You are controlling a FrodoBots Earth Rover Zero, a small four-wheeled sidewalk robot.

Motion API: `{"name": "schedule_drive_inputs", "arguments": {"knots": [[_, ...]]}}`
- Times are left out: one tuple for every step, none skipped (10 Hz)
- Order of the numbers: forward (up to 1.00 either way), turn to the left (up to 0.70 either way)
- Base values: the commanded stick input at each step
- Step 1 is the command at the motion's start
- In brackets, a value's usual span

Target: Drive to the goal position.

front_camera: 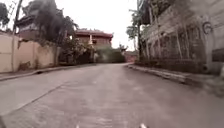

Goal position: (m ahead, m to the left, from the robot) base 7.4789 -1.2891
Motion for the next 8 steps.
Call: {"name": "schedule_drive_inputs", "arguments": {"knots": [[1.00,0.00],[1.00,0.00],[1.00,0.00],[1.00,0.00],[1.00,0.00],[1.00,-0.06],[1.00,-0.27],[1.00,-0.27]]}}
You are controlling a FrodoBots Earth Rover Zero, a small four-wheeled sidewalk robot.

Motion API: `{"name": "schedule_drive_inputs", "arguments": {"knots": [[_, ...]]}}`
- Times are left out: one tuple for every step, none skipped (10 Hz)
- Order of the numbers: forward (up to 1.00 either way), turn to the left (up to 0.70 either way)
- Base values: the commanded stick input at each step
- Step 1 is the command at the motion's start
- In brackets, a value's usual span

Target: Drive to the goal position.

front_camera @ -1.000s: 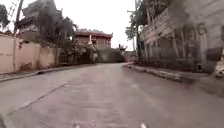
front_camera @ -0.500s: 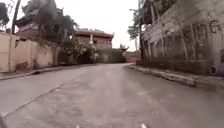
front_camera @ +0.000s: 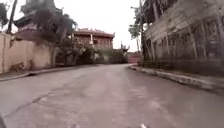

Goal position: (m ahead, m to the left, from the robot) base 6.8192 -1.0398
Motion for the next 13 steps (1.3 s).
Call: {"name": "schedule_drive_inputs", "arguments": {"knots": [[1.00,-0.27],[1.00,-0.27],[1.00,-0.23],[1.00,0.00],[1.00,0.00],[1.00,0.00],[1.00,0.00],[1.00,0.00],[1.00,0.00],[1.00,0.00],[1.00,0.00],[1.00,0.00],[1.00,0.00]]}}
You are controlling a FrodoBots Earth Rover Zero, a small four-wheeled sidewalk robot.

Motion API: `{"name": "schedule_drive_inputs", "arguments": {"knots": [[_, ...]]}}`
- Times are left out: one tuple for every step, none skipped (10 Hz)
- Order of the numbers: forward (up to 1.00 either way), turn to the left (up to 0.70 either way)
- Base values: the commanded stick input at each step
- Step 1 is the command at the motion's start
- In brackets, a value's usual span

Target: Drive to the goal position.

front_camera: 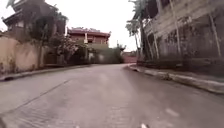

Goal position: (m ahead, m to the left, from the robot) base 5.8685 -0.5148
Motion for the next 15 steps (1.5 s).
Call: {"name": "schedule_drive_inputs", "arguments": {"knots": [[1.00,0.00],[1.00,0.00],[1.00,0.00],[1.00,0.00],[1.00,0.00],[1.00,0.00],[1.00,0.00],[1.00,0.00],[1.00,0.00],[1.00,0.00],[1.00,0.00],[1.00,0.00],[1.00,0.00],[1.00,0.00],[1.00,0.00]]}}
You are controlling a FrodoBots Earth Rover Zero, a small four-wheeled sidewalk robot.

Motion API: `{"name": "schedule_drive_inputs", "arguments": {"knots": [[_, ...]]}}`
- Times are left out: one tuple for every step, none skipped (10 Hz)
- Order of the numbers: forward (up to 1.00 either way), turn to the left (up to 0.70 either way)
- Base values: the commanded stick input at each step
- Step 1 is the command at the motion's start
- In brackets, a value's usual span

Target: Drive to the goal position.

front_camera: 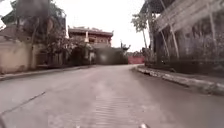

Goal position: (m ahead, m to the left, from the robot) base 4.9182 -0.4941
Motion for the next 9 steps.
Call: {"name": "schedule_drive_inputs", "arguments": {"knots": [[1.00,0.00],[1.00,0.00],[1.00,0.00],[1.00,0.00],[1.00,0.00],[1.00,0.00],[1.00,0.00],[1.00,0.00],[1.00,0.00]]}}
